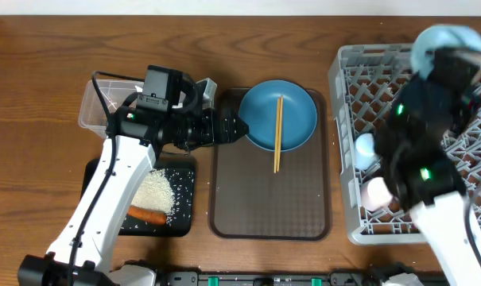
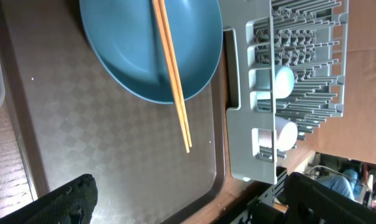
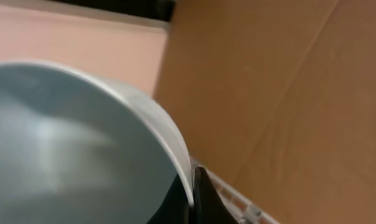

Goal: Sort waste into correct bins and load items into the dishwasher rack
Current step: 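Carry the light-blue bowl into the dish rack and release it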

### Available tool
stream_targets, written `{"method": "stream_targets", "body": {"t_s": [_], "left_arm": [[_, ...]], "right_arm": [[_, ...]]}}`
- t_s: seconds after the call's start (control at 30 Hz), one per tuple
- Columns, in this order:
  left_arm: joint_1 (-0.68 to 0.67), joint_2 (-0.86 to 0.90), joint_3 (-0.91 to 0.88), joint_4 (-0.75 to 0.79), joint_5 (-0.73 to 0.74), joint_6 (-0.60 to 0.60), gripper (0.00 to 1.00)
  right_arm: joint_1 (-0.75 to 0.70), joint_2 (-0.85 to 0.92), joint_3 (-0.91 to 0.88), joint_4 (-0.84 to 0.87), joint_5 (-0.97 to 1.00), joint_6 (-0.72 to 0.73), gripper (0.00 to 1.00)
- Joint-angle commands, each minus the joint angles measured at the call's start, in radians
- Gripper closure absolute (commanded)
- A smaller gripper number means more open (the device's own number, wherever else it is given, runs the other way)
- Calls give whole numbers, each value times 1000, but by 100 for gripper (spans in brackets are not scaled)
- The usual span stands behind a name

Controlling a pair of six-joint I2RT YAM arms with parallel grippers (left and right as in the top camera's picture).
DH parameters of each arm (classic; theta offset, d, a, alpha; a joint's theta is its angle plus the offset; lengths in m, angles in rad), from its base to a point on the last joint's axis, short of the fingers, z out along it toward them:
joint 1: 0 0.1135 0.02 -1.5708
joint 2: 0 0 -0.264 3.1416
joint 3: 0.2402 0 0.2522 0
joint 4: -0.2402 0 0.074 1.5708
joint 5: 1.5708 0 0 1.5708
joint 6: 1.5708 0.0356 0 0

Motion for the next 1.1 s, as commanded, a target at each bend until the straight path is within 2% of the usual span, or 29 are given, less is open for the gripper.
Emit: {"method": "stream_targets", "body": {"t_s": [0.0,0.2,0.33,0.67,0.83,1.07], "left_arm": [[2,-10,6,0,-9,10,2],[3,-10,6,0,-9,10,2],[3,-10,6,0,-9,10,2],[3,-10,6,0,-9,10,2],[3,-10,6,0,-10,10,2],[3,-10,6,0,-9,10,2]], "right_arm": [[-102,115,5,107,-28,-187,99],[-227,352,5,404,-80,-421,99],[-245,490,5,486,-146,-520,99],[-211,729,5,487,-199,-521,99],[-159,762,5,470,-200,-521,99],[-73,762,5,396,-202,-521,92]]}}
